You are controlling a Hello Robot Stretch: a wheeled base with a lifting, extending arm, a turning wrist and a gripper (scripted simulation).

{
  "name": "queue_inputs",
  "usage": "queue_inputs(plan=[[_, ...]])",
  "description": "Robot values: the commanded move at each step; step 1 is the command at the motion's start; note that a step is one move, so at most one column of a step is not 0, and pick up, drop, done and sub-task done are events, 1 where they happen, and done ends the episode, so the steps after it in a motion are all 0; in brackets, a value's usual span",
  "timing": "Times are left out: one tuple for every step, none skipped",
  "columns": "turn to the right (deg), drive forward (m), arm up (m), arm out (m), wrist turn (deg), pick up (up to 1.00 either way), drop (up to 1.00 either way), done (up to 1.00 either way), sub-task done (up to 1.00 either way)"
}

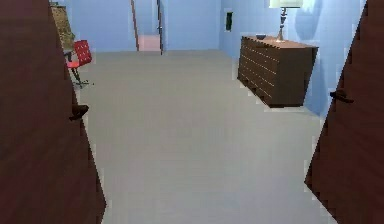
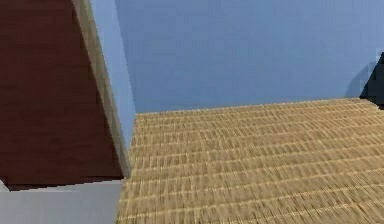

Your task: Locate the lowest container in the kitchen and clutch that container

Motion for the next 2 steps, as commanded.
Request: queue_inputs(plan=[[0.0, 0.15, 0.00, 0.00, 0.0, 0.00, 0.00, 0.00, 0.00], [3.0, 0.00, 0.00, 0.00, 0.0, 0.00, 0.00, 0.00, 0.00]])
